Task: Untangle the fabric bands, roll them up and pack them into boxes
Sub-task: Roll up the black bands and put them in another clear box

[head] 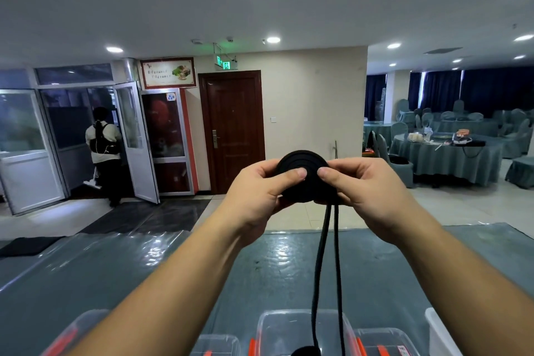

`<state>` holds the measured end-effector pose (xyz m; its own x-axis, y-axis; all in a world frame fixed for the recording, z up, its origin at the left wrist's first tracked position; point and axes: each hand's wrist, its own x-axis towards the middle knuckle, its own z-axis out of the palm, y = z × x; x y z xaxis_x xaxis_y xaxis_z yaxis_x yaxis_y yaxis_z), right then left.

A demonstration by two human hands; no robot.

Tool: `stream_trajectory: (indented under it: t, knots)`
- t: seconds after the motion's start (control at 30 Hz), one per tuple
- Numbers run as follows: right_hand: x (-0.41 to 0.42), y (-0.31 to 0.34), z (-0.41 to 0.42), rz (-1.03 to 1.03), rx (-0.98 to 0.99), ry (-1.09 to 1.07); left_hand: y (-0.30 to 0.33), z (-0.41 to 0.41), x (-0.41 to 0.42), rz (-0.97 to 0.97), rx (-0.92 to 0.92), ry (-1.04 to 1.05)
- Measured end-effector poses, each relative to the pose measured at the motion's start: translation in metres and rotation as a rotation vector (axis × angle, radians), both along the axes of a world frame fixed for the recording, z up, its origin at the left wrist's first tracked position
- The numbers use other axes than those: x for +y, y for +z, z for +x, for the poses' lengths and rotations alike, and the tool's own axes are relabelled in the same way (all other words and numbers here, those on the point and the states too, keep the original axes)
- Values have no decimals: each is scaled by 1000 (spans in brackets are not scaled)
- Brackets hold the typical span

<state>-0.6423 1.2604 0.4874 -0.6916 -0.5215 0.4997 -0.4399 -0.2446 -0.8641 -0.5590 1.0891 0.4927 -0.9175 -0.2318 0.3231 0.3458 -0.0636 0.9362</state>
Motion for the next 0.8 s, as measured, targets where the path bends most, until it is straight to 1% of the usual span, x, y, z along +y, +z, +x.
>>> stream_trajectory:
  t: [0.03,0.1,0.17,0.2,0.3,0.37,0.43,0.5,0.57,0.6,0.7,0.8]
  knots:
    - [2,2,-1,38,20,2,1,0,-1,-36,-11,-5]
    - [7,6,-2,141,77,6,5,1,-6,-178,-46,-8]
    - [8,8,-2,166,89,12,10,3,-9,-261,-64,-8]
    - [7,7,-3,132,67,15,12,3,-9,-241,-56,-9]
    - [4,3,-3,12,-7,0,11,-2,-7,-88,-10,19]
    - [3,-2,-5,-3,-14,-17,6,-6,-6,-45,-9,35]
    - [5,-4,-7,33,7,-22,5,-6,-7,-73,-49,9]
    - [7,-4,-9,100,41,-16,8,-3,-10,-179,-103,-15]
    - [7,-3,-9,107,45,-3,11,-1,-12,-264,-124,-25]
    - [5,-3,-8,77,25,3,12,-1,-12,-249,-111,-28]
    - [-1,-5,-6,-27,-35,17,10,-6,-9,-88,-29,-9]
    - [-5,-8,-6,-50,-23,0,4,-11,-6,1,-7,24]
